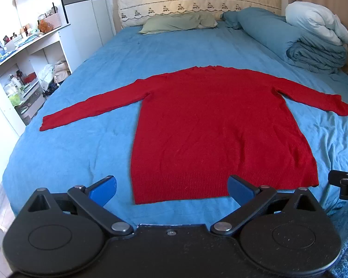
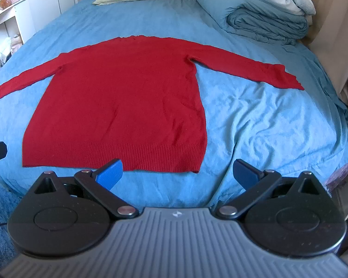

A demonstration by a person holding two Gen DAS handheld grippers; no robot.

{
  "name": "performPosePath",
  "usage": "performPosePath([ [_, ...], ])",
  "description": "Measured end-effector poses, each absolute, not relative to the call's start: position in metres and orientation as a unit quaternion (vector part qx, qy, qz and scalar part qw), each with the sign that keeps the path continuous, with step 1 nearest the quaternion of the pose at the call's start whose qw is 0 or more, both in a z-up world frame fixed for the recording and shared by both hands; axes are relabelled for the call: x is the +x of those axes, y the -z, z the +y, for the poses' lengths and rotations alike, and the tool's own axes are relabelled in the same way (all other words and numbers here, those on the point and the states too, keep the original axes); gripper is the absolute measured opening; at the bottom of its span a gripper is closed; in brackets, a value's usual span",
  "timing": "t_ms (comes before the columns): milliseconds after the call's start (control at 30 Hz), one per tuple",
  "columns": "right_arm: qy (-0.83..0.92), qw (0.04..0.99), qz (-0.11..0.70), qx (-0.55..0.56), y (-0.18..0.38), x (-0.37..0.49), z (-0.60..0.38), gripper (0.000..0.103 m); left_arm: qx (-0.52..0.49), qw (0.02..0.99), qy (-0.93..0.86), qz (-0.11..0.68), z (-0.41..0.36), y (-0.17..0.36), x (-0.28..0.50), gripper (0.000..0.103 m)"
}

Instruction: Fold small clothes

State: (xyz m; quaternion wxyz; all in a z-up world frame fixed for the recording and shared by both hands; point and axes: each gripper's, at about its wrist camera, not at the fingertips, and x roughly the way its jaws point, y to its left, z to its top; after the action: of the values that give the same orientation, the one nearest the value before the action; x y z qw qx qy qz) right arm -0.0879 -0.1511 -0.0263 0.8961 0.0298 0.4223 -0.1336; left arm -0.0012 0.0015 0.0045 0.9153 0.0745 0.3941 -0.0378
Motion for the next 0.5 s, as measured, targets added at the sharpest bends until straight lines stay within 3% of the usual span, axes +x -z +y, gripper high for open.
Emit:
performPosePath([
  [500,0.133,0.898,0.419,0.027,0.0248,-0.0886,-0.1493,0.103,0.069,0.917,0.034,0.391,-0.0006,-0.0067,-0.0023,0.103],
])
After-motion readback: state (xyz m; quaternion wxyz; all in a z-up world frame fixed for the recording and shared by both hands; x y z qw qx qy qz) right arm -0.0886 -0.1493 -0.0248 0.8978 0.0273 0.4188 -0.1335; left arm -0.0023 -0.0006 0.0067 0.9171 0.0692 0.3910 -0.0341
